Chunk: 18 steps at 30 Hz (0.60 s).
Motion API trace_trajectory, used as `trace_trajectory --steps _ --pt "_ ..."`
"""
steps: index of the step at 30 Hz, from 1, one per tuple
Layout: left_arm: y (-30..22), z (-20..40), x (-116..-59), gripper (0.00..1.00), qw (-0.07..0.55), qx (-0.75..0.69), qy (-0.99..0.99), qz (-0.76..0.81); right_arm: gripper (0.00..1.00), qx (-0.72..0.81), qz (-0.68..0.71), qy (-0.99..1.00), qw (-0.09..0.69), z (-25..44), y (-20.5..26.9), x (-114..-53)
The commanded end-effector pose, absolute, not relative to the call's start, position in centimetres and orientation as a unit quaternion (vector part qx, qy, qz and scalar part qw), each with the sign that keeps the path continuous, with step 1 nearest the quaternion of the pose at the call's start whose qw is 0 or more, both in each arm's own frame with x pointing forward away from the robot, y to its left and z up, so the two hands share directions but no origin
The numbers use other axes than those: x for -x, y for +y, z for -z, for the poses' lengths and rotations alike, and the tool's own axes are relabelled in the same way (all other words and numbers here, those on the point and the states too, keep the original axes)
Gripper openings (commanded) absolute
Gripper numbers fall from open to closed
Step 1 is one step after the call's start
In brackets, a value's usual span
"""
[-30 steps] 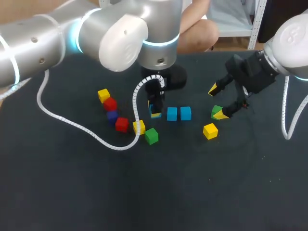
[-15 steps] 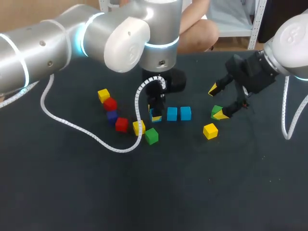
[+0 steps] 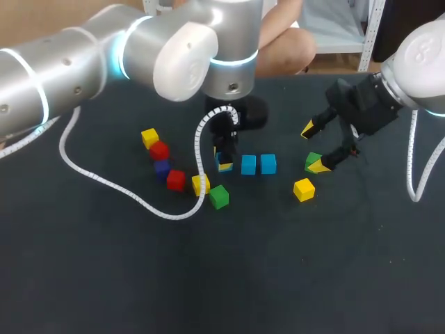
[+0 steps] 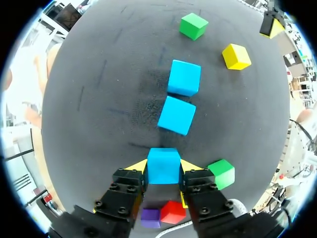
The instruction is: Place the blue cubes, place green cubes on the blue cubes, place the yellow cubes on the green cubes, then place the red cubes on the yellow cubes, and place purple cube on the red cubes.
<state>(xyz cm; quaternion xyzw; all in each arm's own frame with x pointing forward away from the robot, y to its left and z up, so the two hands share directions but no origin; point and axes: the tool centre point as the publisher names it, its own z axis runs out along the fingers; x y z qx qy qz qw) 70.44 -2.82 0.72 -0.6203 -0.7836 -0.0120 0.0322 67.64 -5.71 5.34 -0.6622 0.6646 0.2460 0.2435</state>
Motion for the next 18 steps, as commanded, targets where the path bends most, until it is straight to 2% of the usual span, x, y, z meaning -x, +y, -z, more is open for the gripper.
trace_trajectory --steps 1,18 --pt "-3.3 -0.5 -70.6 0.00 0.037 0.621 -0.783 0.008 1.00 0.662 -0.246 0.664 0.244 -5.3 -5.7 -67.6" --pt "-3.0 -0.4 -69.5 0.00 0.042 0.612 -0.790 0.007 1.00 0.662 -0.246 0.664 0.244 -5.3 -5.7 -67.6"
